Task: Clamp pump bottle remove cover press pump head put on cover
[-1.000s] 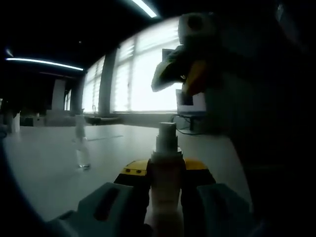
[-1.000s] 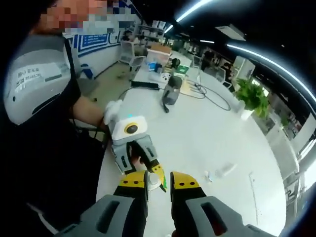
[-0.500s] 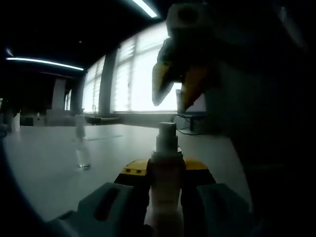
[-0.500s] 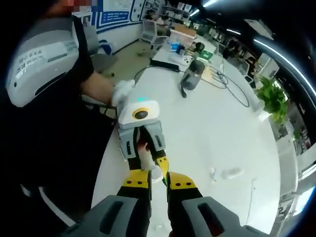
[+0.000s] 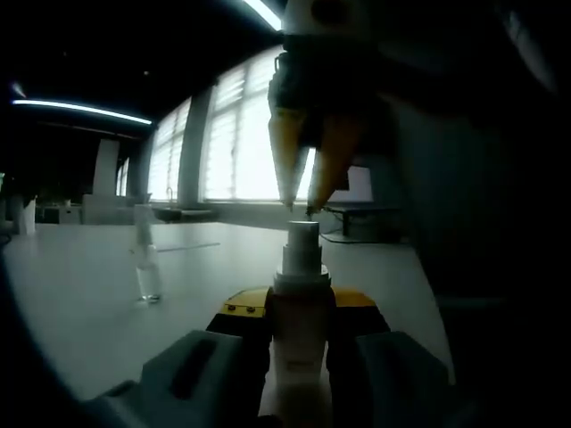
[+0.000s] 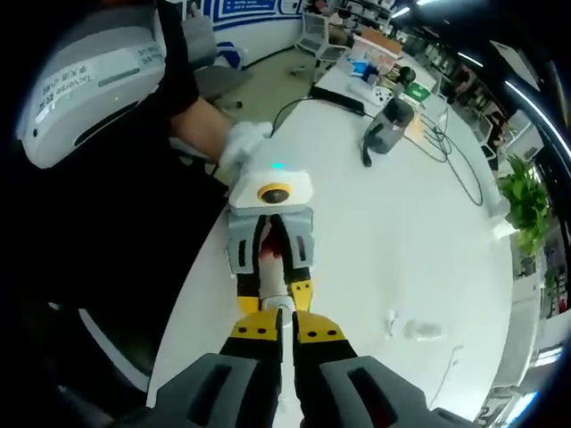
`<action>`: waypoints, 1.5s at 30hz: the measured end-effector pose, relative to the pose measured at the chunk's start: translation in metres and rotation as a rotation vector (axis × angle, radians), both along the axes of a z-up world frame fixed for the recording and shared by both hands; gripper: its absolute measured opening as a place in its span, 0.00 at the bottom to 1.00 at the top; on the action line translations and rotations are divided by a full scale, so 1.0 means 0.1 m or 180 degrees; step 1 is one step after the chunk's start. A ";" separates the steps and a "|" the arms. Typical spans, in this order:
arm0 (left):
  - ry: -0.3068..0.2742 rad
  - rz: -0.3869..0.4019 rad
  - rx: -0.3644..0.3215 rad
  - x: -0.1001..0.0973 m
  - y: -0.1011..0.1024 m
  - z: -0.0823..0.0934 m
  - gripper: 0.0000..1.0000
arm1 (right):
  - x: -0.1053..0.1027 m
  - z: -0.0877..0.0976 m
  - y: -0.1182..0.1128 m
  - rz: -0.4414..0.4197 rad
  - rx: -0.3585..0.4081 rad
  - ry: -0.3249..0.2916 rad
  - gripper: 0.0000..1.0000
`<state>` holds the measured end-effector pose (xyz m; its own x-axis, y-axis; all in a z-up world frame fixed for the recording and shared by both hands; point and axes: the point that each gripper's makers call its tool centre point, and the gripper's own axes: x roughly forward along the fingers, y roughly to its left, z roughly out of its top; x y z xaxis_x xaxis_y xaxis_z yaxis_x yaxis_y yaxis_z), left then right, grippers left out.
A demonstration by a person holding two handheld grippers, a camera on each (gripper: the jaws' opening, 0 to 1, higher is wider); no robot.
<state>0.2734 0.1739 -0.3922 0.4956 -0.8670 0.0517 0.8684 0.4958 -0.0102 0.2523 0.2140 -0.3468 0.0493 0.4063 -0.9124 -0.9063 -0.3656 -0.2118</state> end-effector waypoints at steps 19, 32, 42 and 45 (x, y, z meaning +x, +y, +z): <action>0.0004 -0.0021 -0.0007 -0.02 -0.02 0.00 0.14 | -0.01 -0.04 -0.01 0.0090 -0.0356 0.0039 0.00; -0.0012 -0.0027 -0.0009 -0.02 -0.02 0.00 0.14 | -0.02 -0.06 0.00 0.0229 -0.0703 0.0009 0.00; -0.0005 -0.0033 -0.0014 -0.02 -0.02 0.00 0.14 | -0.02 -0.06 -0.01 0.0222 -0.0762 0.0008 0.00; -0.0005 -0.0035 -0.0015 -0.02 -0.02 0.00 0.14 | 0.01 -0.07 -0.04 0.0284 -0.0829 -0.0058 0.00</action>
<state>0.2714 0.1724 -0.3919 0.4859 -0.8722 0.0566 0.8738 0.4861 -0.0112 0.2529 0.2097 -0.3538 0.0412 0.1616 -0.9860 -0.8650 -0.4882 -0.1162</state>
